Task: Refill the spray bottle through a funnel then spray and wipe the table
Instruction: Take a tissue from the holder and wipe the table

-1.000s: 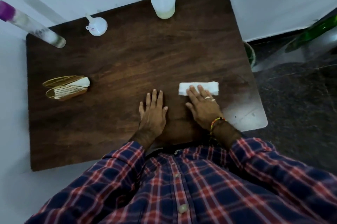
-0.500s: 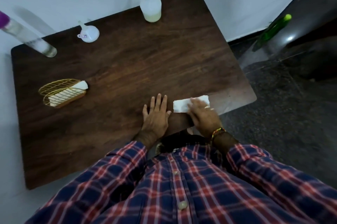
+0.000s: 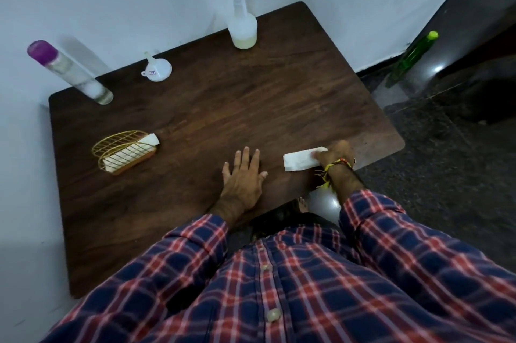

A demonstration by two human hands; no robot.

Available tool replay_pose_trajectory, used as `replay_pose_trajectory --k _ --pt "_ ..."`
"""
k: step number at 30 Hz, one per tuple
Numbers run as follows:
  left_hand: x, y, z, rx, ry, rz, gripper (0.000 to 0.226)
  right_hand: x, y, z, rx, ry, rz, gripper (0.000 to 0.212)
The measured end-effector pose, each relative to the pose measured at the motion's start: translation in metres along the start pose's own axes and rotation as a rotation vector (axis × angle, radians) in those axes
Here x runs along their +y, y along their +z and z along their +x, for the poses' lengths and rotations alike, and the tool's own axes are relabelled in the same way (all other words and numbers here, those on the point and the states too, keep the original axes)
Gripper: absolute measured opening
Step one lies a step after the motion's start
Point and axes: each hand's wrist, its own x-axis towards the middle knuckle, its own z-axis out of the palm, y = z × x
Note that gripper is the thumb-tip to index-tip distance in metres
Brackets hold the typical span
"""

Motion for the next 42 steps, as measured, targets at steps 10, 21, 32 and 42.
replay_pose_trajectory --k 10,21,32,42 --pt "0.018 -0.003 0.006 0.055 0.091 -0.067 0.062 -0.029 -0.033 -0.067 0.226 -0.183 0.084 0.020" --pt "0.078 -0.033 0.051 0.072 0.176 -0.109 0.064 -0.058 -0.109 -0.063 0.356 -0.453 0.296 0.036" --pt "0.232 -0.054 0.179 -0.006 0.212 -0.038 0.070 -0.055 -0.206 0.055 0.390 -0.492 0.365 0.026" --pt "0.283 -0.084 0.316 -0.121 -0.302 -0.152 0.133 -0.027 -0.280 0.208 0.303 -0.326 0.346 0.020"
